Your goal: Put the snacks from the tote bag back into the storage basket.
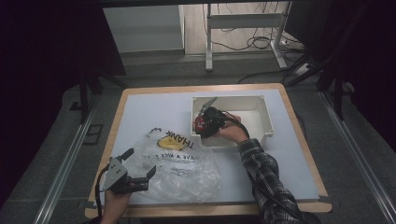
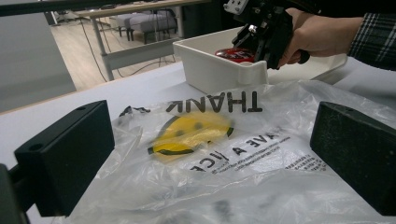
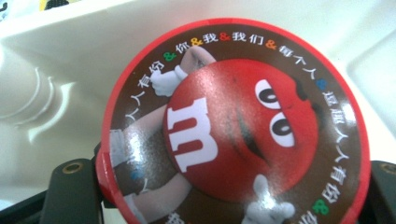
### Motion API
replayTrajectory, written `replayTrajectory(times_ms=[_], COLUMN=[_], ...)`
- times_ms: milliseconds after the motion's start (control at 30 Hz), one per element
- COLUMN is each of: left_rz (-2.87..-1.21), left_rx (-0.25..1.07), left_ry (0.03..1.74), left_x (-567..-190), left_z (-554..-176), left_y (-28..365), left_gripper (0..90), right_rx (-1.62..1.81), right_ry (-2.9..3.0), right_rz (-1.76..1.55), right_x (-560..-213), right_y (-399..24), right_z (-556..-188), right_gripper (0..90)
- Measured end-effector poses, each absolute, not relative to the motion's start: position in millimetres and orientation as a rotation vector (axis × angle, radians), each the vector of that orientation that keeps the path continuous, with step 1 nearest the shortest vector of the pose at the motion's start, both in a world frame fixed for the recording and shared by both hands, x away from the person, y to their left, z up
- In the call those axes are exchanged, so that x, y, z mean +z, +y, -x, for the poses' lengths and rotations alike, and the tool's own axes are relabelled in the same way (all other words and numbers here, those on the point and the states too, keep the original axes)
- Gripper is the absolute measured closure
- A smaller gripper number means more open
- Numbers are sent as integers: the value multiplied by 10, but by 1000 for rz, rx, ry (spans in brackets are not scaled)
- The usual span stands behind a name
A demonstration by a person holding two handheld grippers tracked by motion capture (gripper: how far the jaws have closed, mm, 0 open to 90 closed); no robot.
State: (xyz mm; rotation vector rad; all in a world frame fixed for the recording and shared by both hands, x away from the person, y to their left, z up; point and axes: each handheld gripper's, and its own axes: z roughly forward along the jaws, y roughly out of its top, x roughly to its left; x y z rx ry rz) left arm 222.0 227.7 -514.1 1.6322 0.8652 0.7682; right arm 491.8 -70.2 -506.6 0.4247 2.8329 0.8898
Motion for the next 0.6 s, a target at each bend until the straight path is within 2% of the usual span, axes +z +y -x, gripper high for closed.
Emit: replayTrajectory(times_ms=[367, 600], left_rz=[-1634, -1640], left_rx=[768, 768], left_ry=[863, 860], left_x=[-5141, -5143], left_z=[-2218, -2219], left_y=[2272, 2264], left_gripper=[0, 0], right_rx=[900, 937], right_ry=[2813, 2787], right_rz=[-453, -484], right_x=[-5079, -5054], right_y=[-706, -698], right_z=[-4909, -4906], right_gripper=[251, 174])
